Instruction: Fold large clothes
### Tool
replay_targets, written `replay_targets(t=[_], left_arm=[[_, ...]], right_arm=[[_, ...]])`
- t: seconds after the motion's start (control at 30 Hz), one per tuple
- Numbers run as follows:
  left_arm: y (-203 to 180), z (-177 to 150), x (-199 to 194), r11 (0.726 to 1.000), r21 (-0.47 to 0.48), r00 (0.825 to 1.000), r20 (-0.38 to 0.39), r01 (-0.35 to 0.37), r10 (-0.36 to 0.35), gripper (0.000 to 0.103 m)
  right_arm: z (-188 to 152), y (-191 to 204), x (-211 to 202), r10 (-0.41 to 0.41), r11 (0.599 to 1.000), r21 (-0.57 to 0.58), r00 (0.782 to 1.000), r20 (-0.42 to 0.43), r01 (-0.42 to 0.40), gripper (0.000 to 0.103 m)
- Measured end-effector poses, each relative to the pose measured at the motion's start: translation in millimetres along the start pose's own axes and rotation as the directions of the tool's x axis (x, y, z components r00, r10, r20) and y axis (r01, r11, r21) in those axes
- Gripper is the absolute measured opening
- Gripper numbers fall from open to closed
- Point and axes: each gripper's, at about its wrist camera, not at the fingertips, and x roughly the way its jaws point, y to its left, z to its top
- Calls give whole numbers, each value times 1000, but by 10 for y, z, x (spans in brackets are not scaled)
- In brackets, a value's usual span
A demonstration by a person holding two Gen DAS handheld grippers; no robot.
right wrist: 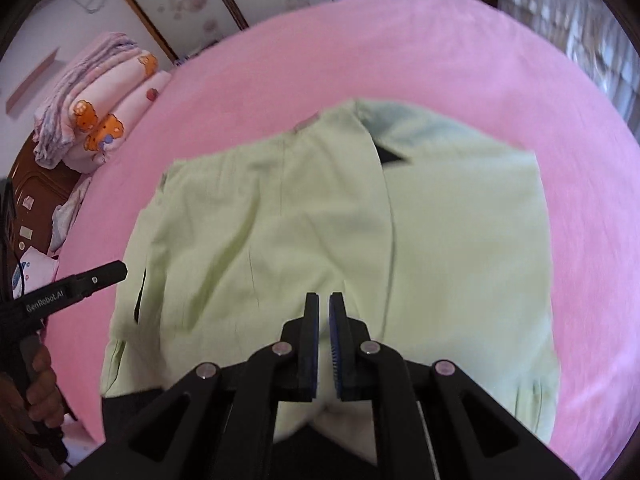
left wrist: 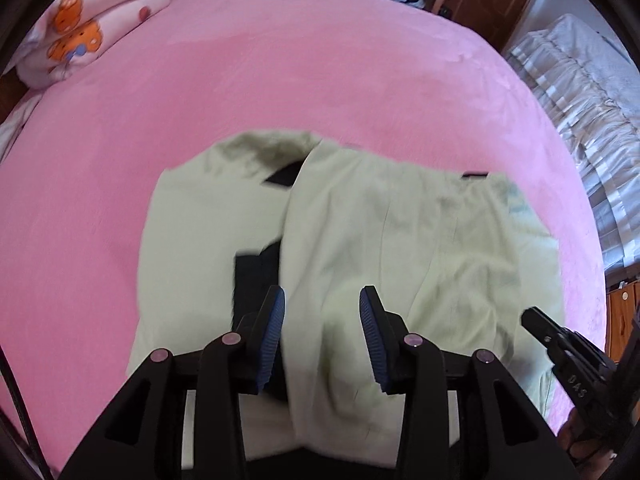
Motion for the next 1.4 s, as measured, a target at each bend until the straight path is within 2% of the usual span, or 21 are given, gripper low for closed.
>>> replay_targets(t=[0.07, 0.2, 0.3, 0.47, 0.57, 0.7, 0.77, 0.87, 0.93, 0.97, 1.07, 1.27, 1.4], left_arm=[[-68, 175, 145, 1000, 24, 1000, 26, 10, -10, 37], [-196, 452, 461, 998, 66, 998, 68, -22, 17, 37], [-195, 619, 643, 999, 49, 997, 80, -14, 10, 37], [-159, 840, 890, 1000, 15, 995, 96, -7, 5, 37], [-148, 943, 1027, 1000, 11, 995, 98, -18, 17, 36], [-152, 1059, 1238, 999, 16, 996, 80, -47, 46, 34], [-136, 1120, 1345, 998, 14, 995, 74, -61, 60, 33], [0, 1177, 1456, 996, -29, 994, 69, -80, 81, 34], [136, 1206, 1541, 996, -86, 998, 47, -31, 35, 36], [179, 1210, 1559, 994, -110, 999, 45, -11, 16, 39], [273, 1213, 1559, 989, -149, 998, 55, 20, -12, 39], [289, 1177, 1468, 990, -143, 996, 88, -14, 27, 39], [387, 1193, 1477, 984, -174, 995, 90, -36, 52, 38]], right_arm=[[162, 34, 160, 4, 999, -41, 999, 46, -2, 7], [571, 154, 502, -2, 996, -88, 992, 125, 13, 7], [845, 160, 692, -9, 994, -104, 984, 176, 28, 7], [1115, 189, 894, 28, 989, -146, 979, 203, 2, 6], [1179, 186, 1045, 5, 985, -172, 982, 191, 29, 3], [1282, 55, 1217, 10, 992, -125, 985, 173, 11, 2], [1323, 4, 1282, -13, 994, -106, 985, 171, 31, 0], [1398, -110, 1358, -31, 997, -63, 986, 165, 42, 0], [1423, -173, 1381, -31, 998, -40, 986, 161, 38, 0], [1422, -183, 1384, -28, 999, -37, 987, 160, 34, 0], [1395, -174, 1364, -42, 996, -71, 985, 167, 54, 0], [1320, -188, 1259, -79, 992, -82, 979, 186, 95, 0], [1326, -289, 1188, -108, 993, -29, 975, 192, 116, 0]])
